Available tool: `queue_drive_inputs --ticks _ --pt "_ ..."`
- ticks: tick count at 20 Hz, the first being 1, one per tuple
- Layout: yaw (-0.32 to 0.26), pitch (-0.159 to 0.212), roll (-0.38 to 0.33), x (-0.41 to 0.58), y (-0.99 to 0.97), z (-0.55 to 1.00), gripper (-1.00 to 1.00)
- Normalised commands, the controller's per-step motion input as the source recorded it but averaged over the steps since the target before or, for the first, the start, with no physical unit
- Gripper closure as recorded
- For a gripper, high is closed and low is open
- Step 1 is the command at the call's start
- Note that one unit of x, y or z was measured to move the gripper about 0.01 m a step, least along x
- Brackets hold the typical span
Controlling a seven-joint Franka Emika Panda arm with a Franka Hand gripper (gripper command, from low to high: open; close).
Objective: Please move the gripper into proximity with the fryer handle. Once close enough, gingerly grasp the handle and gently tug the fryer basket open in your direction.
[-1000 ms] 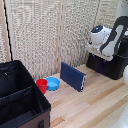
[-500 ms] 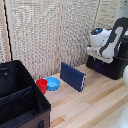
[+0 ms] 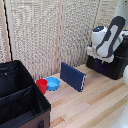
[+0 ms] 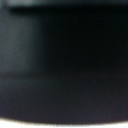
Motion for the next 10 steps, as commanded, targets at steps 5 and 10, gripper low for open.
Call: queue_drive_inputs --ticks 5,10 --pt "-0.114 0.018 0.274 -0.199 0.34 0.3 1.0" --pt "-0.066 -0.028 0.153 -0.354 0.62 0.31 1.0"
